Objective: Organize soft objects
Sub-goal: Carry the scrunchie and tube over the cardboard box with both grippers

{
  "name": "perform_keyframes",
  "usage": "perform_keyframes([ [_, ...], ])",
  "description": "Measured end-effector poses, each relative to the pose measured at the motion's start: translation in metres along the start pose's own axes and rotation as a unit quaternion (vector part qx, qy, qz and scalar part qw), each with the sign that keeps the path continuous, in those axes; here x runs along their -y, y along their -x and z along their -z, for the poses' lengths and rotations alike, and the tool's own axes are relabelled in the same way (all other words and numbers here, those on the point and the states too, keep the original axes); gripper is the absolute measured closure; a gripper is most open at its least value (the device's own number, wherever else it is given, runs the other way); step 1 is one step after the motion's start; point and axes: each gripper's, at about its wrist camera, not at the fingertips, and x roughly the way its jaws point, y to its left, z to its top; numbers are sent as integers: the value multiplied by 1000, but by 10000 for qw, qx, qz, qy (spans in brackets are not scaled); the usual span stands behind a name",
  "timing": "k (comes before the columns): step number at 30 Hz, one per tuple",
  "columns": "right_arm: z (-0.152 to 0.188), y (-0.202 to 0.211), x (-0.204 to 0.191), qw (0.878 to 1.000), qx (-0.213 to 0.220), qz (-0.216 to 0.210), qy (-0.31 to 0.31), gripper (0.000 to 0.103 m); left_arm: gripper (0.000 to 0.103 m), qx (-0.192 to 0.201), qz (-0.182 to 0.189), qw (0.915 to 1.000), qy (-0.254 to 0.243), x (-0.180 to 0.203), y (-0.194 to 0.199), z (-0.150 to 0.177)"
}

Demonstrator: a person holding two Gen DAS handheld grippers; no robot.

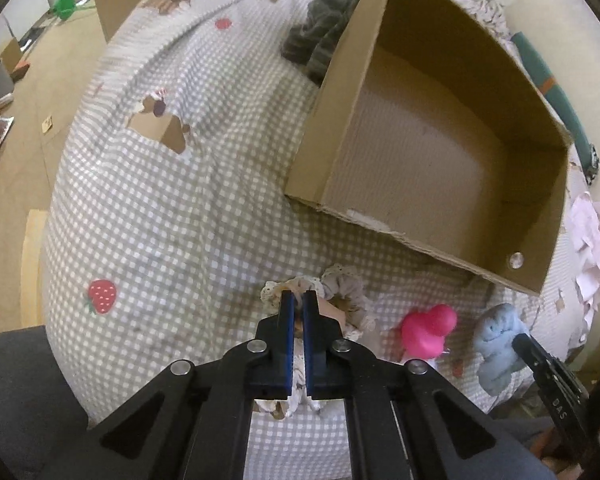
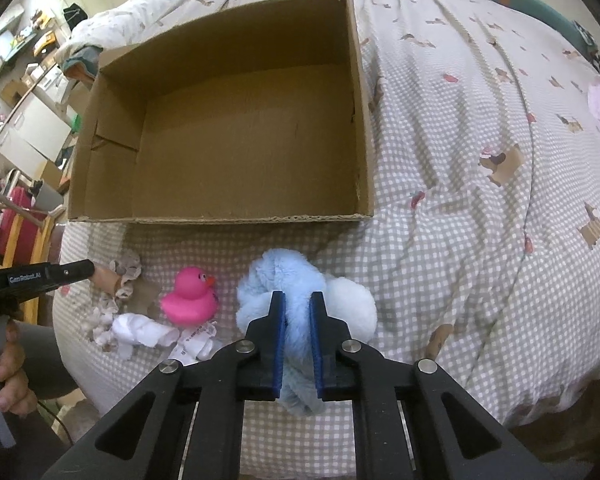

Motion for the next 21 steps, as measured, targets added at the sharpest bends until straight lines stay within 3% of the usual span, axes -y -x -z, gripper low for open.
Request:
perform_keyframes([
  [11,12,26,6,9993,261,-259,44,95,99,544,133,9984,-116,5,73,20],
  [16,14,45,9,9981,476,-361,128,96,99,828,2,9955,-471,25,89,26],
  [21,11,38,17,9986,377,-354,-79,96,99,1002,-94,9928,-642,31,90,26],
])
